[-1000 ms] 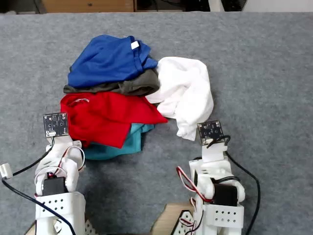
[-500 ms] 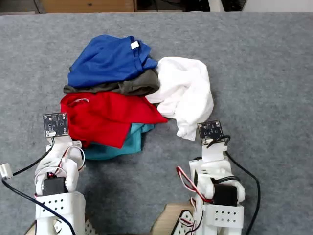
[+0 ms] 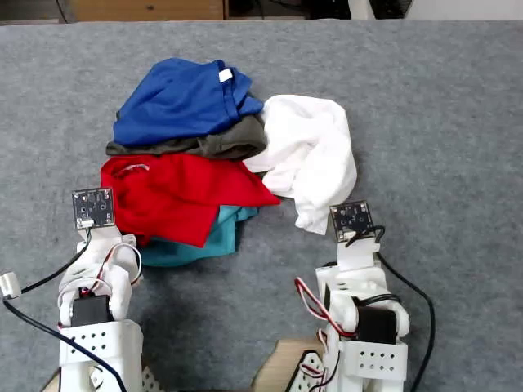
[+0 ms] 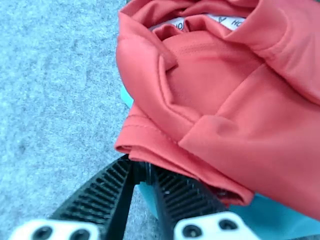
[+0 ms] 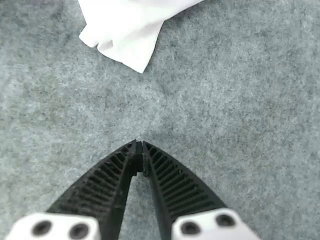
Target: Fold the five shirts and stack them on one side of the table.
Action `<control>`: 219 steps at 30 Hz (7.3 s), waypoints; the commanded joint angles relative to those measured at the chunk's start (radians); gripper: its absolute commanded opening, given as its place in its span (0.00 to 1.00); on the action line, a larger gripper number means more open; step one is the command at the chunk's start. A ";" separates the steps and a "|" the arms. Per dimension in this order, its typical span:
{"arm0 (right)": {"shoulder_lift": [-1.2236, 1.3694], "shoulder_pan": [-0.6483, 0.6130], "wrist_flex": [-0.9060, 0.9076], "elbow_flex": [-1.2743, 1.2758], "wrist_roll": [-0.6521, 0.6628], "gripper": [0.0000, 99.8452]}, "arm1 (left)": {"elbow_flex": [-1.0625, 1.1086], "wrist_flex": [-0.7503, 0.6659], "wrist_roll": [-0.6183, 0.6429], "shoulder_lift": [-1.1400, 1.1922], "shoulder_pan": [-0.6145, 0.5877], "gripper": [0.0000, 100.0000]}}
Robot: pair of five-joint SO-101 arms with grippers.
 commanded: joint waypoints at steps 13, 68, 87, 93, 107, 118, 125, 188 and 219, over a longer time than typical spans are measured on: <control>-0.110 -0.010 0.008 -0.002 0.006 0.00 | 0.012 0.002 -0.006 -0.004 -0.002 0.02; -0.068 0.013 0.002 -0.268 0.178 0.11 | -0.107 0.172 -0.006 -0.004 -0.138 0.02; 1.417 -0.068 0.253 -1.550 0.028 0.11 | -0.431 0.359 0.124 0.174 -0.110 0.13; 1.661 -0.070 0.278 -1.836 -0.058 0.11 | -0.654 0.385 0.123 0.486 -0.115 0.14; 2.075 -0.081 0.302 -2.140 -0.141 0.13 | -1.097 0.585 0.127 1.027 -0.071 0.20; 2.255 -0.094 0.427 -2.459 -0.186 0.36 | -1.172 0.729 0.123 1.029 0.097 0.20; 2.270 -0.096 0.387 -2.476 -0.184 0.36 | -1.178 0.753 0.129 1.035 0.106 0.20; 2.766 0.214 0.046 -2.706 -0.477 0.06 | -2.173 0.552 0.671 1.883 0.124 0.21; 2.787 0.185 0.048 -2.714 -0.474 0.06 | -3.004 1.002 0.726 2.701 0.046 0.02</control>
